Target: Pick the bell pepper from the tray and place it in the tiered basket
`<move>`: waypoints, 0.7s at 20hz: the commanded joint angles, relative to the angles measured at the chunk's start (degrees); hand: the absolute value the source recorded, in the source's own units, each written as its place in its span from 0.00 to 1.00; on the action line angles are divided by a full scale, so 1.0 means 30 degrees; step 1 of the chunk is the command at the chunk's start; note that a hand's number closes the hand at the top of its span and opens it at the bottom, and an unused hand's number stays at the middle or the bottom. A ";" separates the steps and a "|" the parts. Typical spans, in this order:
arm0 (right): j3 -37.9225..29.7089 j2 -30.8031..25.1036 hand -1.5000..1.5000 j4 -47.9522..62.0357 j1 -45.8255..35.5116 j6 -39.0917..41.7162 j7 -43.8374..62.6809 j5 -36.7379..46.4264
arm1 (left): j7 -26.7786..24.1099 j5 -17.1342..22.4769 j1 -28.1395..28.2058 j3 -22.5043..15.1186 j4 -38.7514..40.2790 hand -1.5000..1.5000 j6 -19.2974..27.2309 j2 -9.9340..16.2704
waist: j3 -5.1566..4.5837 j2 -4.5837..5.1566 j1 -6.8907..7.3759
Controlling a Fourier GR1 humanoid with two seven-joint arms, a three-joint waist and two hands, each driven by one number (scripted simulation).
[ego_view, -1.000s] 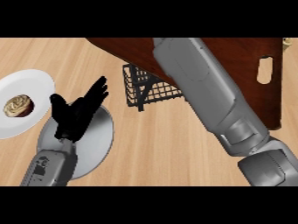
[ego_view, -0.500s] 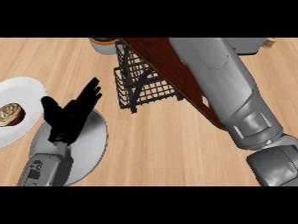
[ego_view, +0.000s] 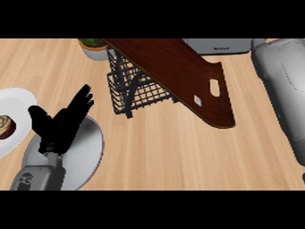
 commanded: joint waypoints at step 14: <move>-0.8529 -0.9590 0.00 -1.0598 1.2898 1.1469 0.0032 -0.8786 | -0.0895 -0.0622 0.0387 -0.0484 0.0277 0.50 0.0102 -0.0627 | -0.0015 0.0251 0.0292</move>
